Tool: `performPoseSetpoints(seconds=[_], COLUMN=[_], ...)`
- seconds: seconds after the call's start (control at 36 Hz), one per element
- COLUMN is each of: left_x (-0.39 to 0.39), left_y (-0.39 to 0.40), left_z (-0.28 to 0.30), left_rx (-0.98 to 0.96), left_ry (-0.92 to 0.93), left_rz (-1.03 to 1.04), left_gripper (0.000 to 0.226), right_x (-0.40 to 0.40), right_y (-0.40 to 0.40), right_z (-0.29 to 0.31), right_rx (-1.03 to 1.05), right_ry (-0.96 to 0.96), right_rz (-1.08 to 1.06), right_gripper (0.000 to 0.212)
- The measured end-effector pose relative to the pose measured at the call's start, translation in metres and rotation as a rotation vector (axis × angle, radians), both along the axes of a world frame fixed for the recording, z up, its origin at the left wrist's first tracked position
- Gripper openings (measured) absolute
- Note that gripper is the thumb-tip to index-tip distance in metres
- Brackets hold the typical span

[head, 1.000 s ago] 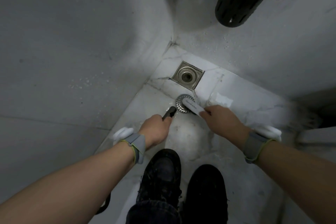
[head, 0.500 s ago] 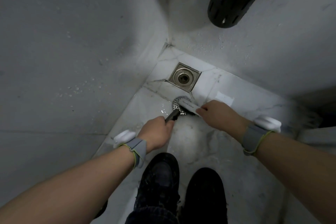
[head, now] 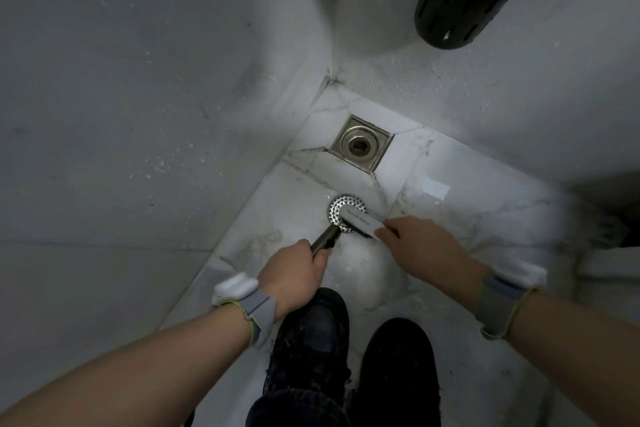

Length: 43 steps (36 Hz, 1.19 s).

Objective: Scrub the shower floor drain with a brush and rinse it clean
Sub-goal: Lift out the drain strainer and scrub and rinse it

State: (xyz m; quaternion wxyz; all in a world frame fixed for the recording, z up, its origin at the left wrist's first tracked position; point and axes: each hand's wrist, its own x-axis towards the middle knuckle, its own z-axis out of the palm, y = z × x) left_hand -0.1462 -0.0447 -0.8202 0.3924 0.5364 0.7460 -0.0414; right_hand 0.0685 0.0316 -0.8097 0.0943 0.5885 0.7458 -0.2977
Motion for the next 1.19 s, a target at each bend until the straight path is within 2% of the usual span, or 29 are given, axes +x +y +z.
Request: performPoseSetpoints(seconds=[0.14,0.36,0.44,0.53,0.58,0.69,0.75,0.89,1.0,1.14,1.19], left_x=[0.003,0.001,0.002,0.002,0.002,0.002,0.002,0.003,0.003,0.003,0.004], left_y=[0.002,0.018,0.024,0.025,0.024,0.023,0.024,0.024,0.021,0.019,0.018], left_z=[0.000,-0.002,-0.001,-0.001,-0.001,-0.001,-0.001,-0.001,-0.002,-0.003,-0.004], left_rx=[0.060,-0.003,-0.036,-0.050,-0.048,-0.054,-0.057,-0.050,-0.044,-0.029,-0.037], left_ry=[-0.007,-0.059,-0.056,-0.052,-0.049,-0.061,-0.071,-0.066,-0.063,-0.052,-0.051], left_rz=[0.032,0.025,0.008,-0.001,0.001,0.010,0.016,0.026,0.033,0.042,0.036], left_gripper=[0.039,0.040,0.041,0.040,0.039,0.038,0.038,0.041,0.042,0.040,0.040], right_x=[0.001,-0.001,0.001,-0.002,-0.008,-0.013,-0.009,-0.016,-0.018,-0.010,-0.011], right_y=[0.002,0.001,0.007,0.015,0.016,0.006,0.007,0.022,0.008,0.030,0.023], right_z=[-0.001,-0.001,-0.003,-0.007,-0.009,-0.015,-0.018,-0.019,-0.023,-0.020,-0.017], right_rx=[-0.009,-0.028,-0.101,-0.067,-0.026,0.166,0.194,0.196,0.198,0.190,0.234], right_ry=[-0.002,-0.020,0.029,0.071,0.062,-0.041,-0.036,-0.039,-0.012,-0.069,-0.037], right_rz=[-0.007,-0.010,-0.130,-0.243,-0.204,0.146,0.226,0.086,0.231,0.020,0.160], right_gripper=[0.042,0.043,0.050,0.052,0.047,0.044,0.041,0.039,0.037,0.038,0.037])
